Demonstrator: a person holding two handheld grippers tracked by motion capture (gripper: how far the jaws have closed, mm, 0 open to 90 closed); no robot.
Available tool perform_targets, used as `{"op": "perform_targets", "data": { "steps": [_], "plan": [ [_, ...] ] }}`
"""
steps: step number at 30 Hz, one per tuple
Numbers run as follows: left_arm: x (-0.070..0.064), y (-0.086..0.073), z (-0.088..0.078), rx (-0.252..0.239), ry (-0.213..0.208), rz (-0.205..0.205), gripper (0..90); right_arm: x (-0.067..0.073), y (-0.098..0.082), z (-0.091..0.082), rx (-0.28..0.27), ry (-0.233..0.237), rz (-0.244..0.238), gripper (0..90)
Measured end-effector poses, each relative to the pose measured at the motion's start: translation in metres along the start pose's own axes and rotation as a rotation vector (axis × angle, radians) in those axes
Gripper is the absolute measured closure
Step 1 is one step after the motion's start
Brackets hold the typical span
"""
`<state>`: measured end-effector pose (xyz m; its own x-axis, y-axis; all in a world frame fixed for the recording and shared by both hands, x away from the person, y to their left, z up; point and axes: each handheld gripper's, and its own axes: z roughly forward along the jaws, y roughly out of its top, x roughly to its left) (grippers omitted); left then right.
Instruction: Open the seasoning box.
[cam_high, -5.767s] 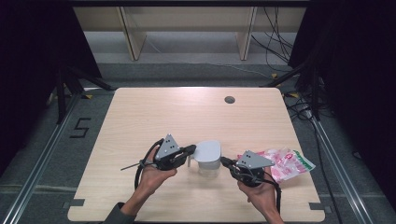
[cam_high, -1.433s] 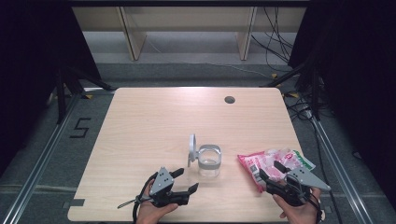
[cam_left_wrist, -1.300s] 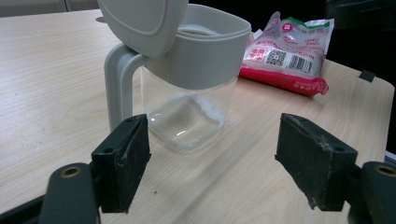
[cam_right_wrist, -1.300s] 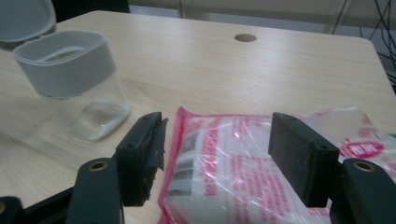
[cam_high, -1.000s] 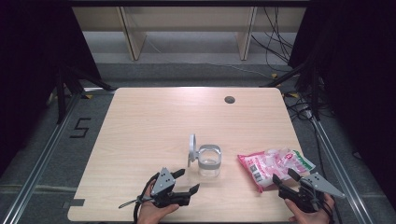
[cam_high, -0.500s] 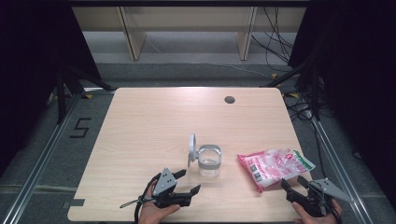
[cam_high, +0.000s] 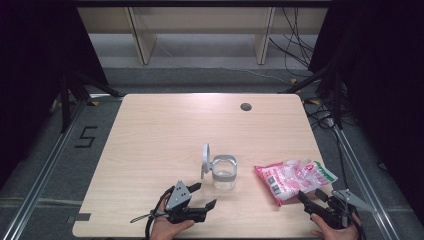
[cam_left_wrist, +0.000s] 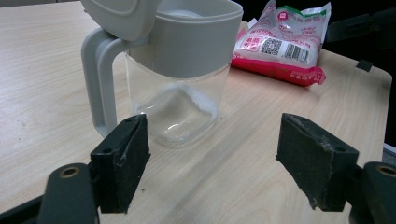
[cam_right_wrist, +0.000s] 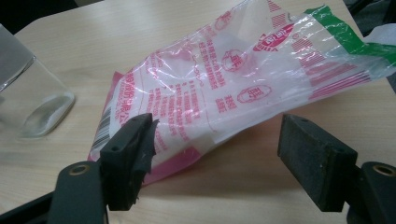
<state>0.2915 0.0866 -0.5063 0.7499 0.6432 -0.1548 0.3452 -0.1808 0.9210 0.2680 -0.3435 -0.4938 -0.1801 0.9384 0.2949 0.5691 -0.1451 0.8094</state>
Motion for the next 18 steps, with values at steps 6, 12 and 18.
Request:
{"op": "perform_targets", "data": {
  "steps": [6, 12, 18],
  "plan": [
    [0.0, 0.0, 0.002, 0.003, -0.013, 0.021, 24.6, 0.0, 0.002, 0.007, 0.007, 0.01, 0.013, 25.9],
    [-0.002, -0.002, 0.004, 0.012, -0.01, -0.003, 24.7, -0.001, 0.006, 0.01, 0.03, -0.013, 0.058, 25.8],
    [-0.001, -0.003, 0.006, 0.005, -0.017, 0.001, 24.7, -0.01, 0.011, 0.022, -0.001, -0.014, 0.078, 25.4]
  ]
}}
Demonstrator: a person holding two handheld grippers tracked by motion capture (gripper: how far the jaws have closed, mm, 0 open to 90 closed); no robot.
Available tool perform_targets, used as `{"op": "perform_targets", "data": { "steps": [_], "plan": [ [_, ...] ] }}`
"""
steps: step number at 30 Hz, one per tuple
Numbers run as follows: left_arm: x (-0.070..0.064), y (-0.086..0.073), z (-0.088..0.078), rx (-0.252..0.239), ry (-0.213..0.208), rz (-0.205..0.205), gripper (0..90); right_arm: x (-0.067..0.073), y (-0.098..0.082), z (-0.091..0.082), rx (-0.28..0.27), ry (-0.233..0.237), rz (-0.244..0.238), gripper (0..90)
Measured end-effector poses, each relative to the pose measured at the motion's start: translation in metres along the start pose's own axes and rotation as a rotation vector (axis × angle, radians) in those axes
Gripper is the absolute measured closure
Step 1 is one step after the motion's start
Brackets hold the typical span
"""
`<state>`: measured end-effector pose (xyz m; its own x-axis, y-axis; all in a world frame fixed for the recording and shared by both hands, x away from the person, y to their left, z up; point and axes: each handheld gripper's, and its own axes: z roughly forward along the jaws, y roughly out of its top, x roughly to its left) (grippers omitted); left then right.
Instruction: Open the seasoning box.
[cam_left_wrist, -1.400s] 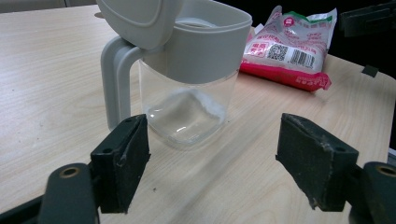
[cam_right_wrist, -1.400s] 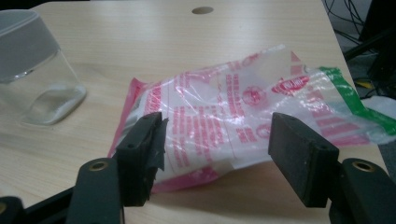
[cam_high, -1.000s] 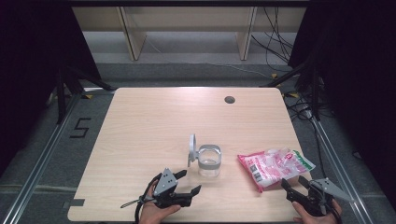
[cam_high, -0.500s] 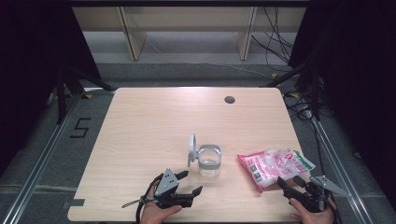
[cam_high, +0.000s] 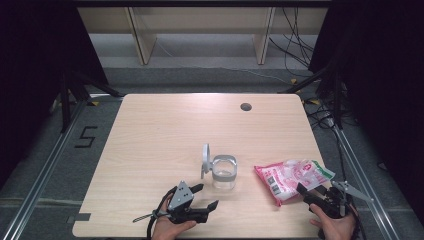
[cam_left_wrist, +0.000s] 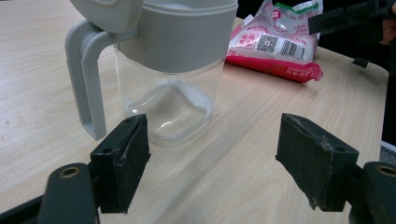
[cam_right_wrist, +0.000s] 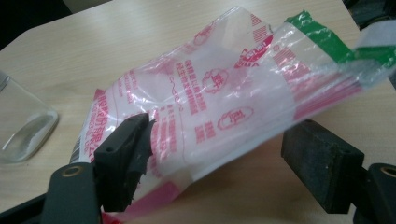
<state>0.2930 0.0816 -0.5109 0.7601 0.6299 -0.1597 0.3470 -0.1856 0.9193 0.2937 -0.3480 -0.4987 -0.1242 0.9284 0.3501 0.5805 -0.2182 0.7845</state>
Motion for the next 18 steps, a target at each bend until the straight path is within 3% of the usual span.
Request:
{"op": "perform_targets", "data": {
  "steps": [1, 2, 3, 4, 5, 6, 8, 9, 11, 12, 13, 14, 15, 16, 17, 18],
  "plan": [
    [-0.001, 0.0, 0.001, -0.006, 0.0, -0.013, 24.7, -0.004, 0.002, 0.002, -0.008, -0.002, -0.041, 25.4],
    [-0.001, 0.0, 0.0, 0.011, 0.006, -0.001, 24.7, -0.002, 0.003, 0.004, 0.001, -0.017, -0.01, 25.4],
    [0.001, 0.0, 0.001, 0.007, -0.006, 0.028, 24.7, -0.004, 0.005, 0.004, 0.015, -0.013, -0.029, 25.5],
    [-0.001, -0.001, 0.001, 0.008, -0.004, 0.0, 24.7, -0.003, 0.006, 0.008, 0.02, -0.021, 0.0, 25.6],
    [-0.001, -0.001, 0.002, 0.01, -0.007, 0.004, 24.6, -0.005, 0.006, 0.011, 0.014, -0.022, -0.02, 25.6],
    [-0.002, -0.001, 0.002, 0.002, -0.006, -0.005, 24.7, -0.004, 0.007, 0.014, 0.018, -0.024, 0.004, 25.6],
    [-0.002, 0.0, 0.003, -0.003, -0.007, -0.005, 24.7, -0.005, 0.008, 0.019, 0.031, -0.018, -0.005, 26.7],
    [-0.002, -0.001, 0.002, -0.001, -0.007, -0.004, 24.7, -0.007, 0.009, 0.021, 0.019, -0.015, -0.025, 28.0],
    [-0.002, -0.001, 0.002, 0.005, -0.004, 0.004, 24.6, -0.004, 0.011, 0.023, 0.035, -0.021, -0.011, 31.3],
    [0.0, 0.0, 0.002, 0.002, -0.011, 0.03, 24.7, -0.005, 0.011, 0.024, 0.039, -0.011, -0.014, 33.8],
    [0.0, 0.0, 0.0, 0.013, -0.001, 0.031, 24.7, -0.006, 0.011, 0.025, 0.034, -0.024, -0.038, 36.8],
    [-0.002, 0.0, 0.0, 0.01, 0.004, 0.001, 24.7, -0.004, 0.012, 0.026, 0.038, -0.023, -0.027, 39.0],
    [-0.002, -0.001, 0.0, 0.012, 0.008, -0.003, 24.7, -0.006, 0.014, 0.025, 0.057, -0.029, -0.053, 42.6],
    [-0.002, -0.001, 0.0, 0.013, 0.008, 0.001, 24.7, -0.004, 0.014, 0.026, 0.069, -0.031, -0.034, 45.0],
    [0.0, -0.001, 0.001, 0.009, -0.012, 0.022, 24.7, -0.004, 0.014, 0.027, 0.061, -0.035, -0.046, 47.5],
    [-0.002, -0.001, 0.001, 0.005, -0.001, -0.004, 24.7, -0.008, 0.015, 0.029, 0.053, -0.03, -0.085, 49.5]
  ]
}}
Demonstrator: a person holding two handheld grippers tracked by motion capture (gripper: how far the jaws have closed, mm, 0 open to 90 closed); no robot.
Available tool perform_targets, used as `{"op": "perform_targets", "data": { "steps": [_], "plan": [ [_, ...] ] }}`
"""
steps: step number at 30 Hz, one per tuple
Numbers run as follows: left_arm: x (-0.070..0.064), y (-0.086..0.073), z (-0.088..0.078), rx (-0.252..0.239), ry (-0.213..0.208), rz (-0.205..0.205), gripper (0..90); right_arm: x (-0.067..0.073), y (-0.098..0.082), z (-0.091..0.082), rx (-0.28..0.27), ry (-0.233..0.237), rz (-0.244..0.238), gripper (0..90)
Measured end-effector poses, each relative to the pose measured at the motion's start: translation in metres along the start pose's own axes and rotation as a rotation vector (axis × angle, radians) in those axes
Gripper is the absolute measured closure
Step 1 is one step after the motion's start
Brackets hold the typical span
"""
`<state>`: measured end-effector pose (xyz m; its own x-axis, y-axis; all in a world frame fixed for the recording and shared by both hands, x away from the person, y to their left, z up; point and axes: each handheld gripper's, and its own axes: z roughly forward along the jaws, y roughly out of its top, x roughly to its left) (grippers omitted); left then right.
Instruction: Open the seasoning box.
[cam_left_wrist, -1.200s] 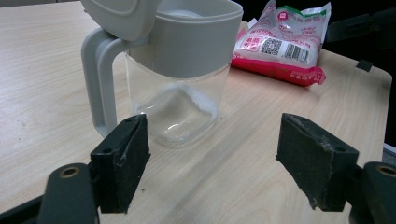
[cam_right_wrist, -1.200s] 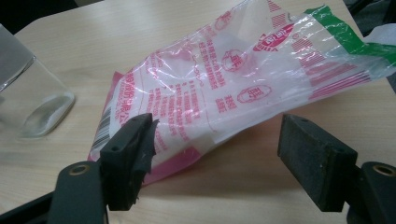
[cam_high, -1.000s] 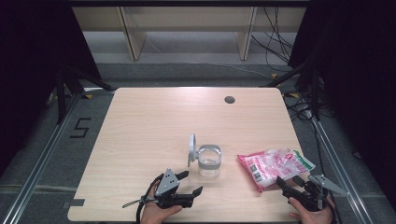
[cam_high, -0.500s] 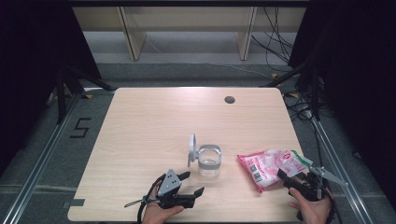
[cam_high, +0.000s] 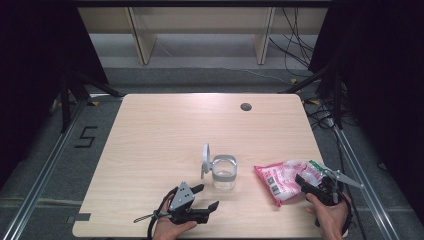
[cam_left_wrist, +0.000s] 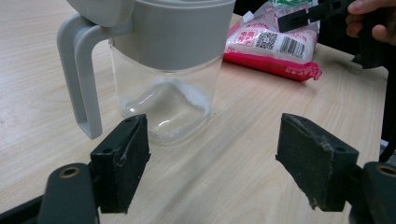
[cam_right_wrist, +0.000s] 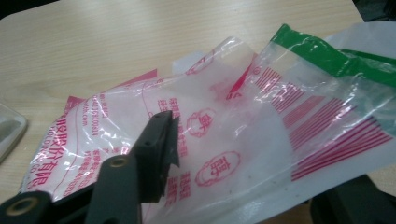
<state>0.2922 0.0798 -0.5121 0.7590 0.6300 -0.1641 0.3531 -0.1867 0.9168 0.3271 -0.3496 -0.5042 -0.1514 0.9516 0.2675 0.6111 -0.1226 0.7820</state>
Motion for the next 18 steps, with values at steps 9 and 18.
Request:
{"op": "perform_targets", "data": {
  "steps": [9, 18],
  "plan": [
    [-0.001, 0.0, 0.001, -0.003, -0.001, -0.005, 24.7, 0.001, 0.006, 0.01, 0.015, 0.03, -0.016, 71.5],
    [-0.001, 0.0, 0.001, 0.003, -0.002, 0.0, 24.6, 0.003, 0.014, 0.021, -0.015, 0.043, -0.126, 87.8]
  ]
}}
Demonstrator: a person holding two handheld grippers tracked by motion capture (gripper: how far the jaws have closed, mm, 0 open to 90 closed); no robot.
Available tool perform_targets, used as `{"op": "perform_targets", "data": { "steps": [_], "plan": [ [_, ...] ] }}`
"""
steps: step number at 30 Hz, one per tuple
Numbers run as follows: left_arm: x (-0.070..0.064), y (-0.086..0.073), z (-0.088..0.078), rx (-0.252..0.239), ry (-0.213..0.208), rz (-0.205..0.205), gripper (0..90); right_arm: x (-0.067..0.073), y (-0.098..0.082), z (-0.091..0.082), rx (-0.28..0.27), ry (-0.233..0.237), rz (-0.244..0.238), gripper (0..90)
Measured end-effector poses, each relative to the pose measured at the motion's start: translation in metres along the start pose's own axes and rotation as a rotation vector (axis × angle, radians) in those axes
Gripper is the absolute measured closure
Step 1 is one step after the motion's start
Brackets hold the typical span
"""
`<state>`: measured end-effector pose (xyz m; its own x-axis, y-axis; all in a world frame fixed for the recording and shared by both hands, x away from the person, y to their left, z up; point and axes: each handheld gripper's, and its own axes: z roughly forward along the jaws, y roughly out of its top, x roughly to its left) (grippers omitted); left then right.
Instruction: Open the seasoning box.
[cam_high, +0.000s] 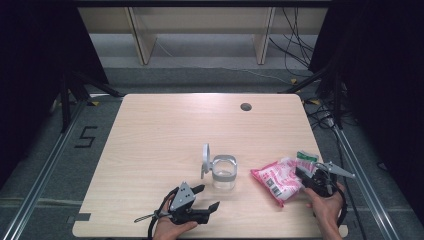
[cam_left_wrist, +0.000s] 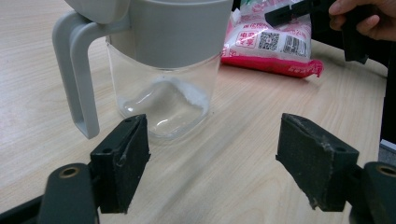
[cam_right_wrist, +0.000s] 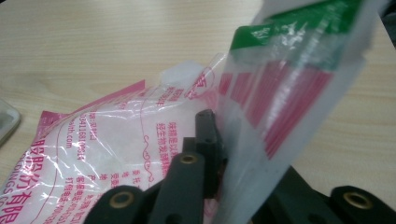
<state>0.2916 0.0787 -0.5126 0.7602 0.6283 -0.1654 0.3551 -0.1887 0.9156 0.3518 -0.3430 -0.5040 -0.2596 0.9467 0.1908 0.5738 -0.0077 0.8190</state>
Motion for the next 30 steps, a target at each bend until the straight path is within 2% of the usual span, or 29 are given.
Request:
{"op": "perform_targets", "data": {
  "steps": [1, 2, 3, 4, 5, 6, 7, 8, 9, 11, 13, 14, 15, 16, 17, 19, 21, 22, 24, 25, 28, 30],
  "plan": [
    [0.001, 0.0, 0.001, -0.007, -0.007, -0.003, 24.6, 0.001, 0.001, 0.001, 0.002, 0.0, -0.012, 89.6],
    [0.001, 0.0, 0.0, -0.001, -0.003, -0.001, 24.6, 0.006, 0.002, 0.0, 0.002, 0.019, 0.039, 90.0],
    [0.001, 0.0, 0.0, 0.004, -0.002, 0.009, 24.6, 0.005, 0.002, 0.0, 0.003, 0.018, 0.014, 90.0],
    [0.0, 0.0, 0.0, 0.002, 0.002, 0.004, 24.5, 0.002, 0.004, 0.002, -0.013, 0.038, -0.03, 90.0],
    [0.001, 0.0, 0.0, 0.002, 0.0, 0.004, 24.5, 0.003, 0.005, 0.003, -0.011, 0.016, -0.048, 90.0],
    [0.001, 0.0, 0.0, 0.003, 0.001, 0.004, 24.5, 0.004, 0.006, 0.003, -0.012, 0.019, -0.054, 90.0],
    [0.003, 0.001, 0.0, 0.006, -0.003, 0.036, 24.5, 0.004, 0.007, 0.003, -0.018, 0.018, -0.072, 90.0],
    [0.002, 0.001, 0.001, -0.008, -0.012, 0.024, 24.5, 0.007, 0.009, 0.001, -0.016, 0.037, -0.065, 90.0],
    [0.003, 0.001, 0.0, 0.001, -0.01, 0.035, 24.5, 0.01, 0.009, 0.001, -0.025, 0.026, -0.054, 90.0],
    [0.002, 0.0, 0.0, 0.009, -0.003, 0.034, 24.5, 0.013, 0.012, -0.002, -0.022, 0.036, -0.082, 90.0],
    [0.001, 0.0, 0.0, 0.008, 0.003, 0.007, 24.5, 0.015, 0.015, -0.003, -0.041, 0.039, -0.144, 90.0],
    [0.002, 0.001, 0.0, 0.008, -0.004, 0.036, 24.5, 0.018, 0.015, -0.005, -0.036, 0.043, -0.125, 90.0],
    [0.002, 0.001, 0.0, 0.008, -0.004, 0.039, 24.5, 0.018, 0.017, -0.005, -0.054, 0.044, -0.153, 90.0],
    [0.002, 0.0, 0.0, 0.009, -0.003, 0.04, 24.5, 0.022, 0.017, -0.006, -0.066, 0.049, -0.129, 90.0],
    [0.002, 0.001, 0.0, 0.01, -0.004, 0.039, 24.5, 0.024, 0.018, -0.008, -0.066, 0.052, -0.127, 90.0],
    [0.002, 0.001, 0.0, 0.001, -0.004, 0.029, 24.4, 0.028, 0.021, -0.01, -0.076, 0.053, -0.157, 90.0],
    [0.001, 0.0, 0.0, 0.001, 0.002, 0.004, 24.4, 0.033, 0.023, -0.013, -0.08, 0.06, -0.157, 90.0],
    [0.001, 0.0, 0.0, 0.002, 0.004, 0.005, 24.4, 0.033, 0.025, -0.012, -0.1, 0.064, -0.202, 90.0],
    [0.001, 0.0, -0.001, 0.004, 0.008, 0.002, 24.4, 0.04, 0.026, -0.016, -0.1, 0.07, -0.183, 90.0],
    [0.002, 0.0, 0.0, -0.006, -0.004, 0.0, 24.4, 0.039, 0.028, -0.018, -0.105, 0.073, -0.22, 90.0],
    [0.0, 0.0, 0.0, -0.006, 0.0, -0.006, 24.4, 0.044, 0.03, -0.021, -0.123, 0.087, -0.22, 90.0],
    [0.001, 0.001, 0.0, -0.003, -0.006, 0.022, 24.4, 0.047, 0.031, -0.022, -0.131, 0.091, -0.228, 90.0]
  ]
}}
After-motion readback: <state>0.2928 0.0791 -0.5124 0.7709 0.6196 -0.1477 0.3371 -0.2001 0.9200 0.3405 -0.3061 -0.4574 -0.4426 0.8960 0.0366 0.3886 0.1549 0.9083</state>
